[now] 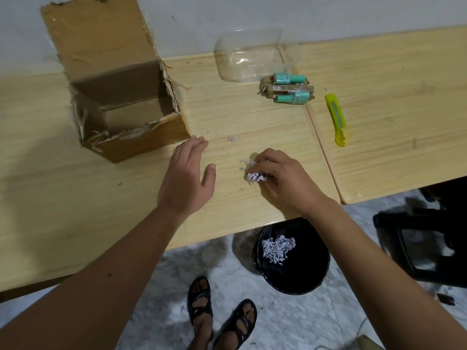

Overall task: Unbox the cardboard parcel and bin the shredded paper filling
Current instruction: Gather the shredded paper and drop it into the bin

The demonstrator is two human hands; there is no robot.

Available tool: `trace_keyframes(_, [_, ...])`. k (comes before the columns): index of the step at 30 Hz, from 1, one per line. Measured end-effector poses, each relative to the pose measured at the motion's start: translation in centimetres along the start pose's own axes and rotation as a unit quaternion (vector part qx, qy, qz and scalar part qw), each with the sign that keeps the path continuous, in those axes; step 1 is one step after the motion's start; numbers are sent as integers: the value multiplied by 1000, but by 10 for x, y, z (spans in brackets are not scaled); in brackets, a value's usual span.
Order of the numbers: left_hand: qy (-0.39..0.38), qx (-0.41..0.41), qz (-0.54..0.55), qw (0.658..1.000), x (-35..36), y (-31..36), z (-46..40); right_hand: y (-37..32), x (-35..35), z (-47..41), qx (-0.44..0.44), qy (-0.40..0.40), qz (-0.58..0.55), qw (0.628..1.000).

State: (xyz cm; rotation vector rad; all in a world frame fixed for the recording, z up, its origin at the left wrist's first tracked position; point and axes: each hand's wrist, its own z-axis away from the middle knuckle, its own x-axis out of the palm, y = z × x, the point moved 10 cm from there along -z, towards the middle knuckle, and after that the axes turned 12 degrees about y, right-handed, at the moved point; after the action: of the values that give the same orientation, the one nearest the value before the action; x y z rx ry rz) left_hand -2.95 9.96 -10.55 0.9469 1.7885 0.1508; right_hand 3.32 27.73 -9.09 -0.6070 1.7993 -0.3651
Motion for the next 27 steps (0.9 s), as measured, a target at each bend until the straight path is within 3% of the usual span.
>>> trace_keyframes(11, [-25,-30,11,999,4,-1,-1,13,-4,-54,99,72,-74,990])
trace_keyframes(22, [-48,-47,15,998,6,-4,0,0,38,-71,77,-131,-29,988])
trace_keyframes(27, [-44,-43,9,998,5,-6,-1,-7,32,-55,20,-170,3,985])
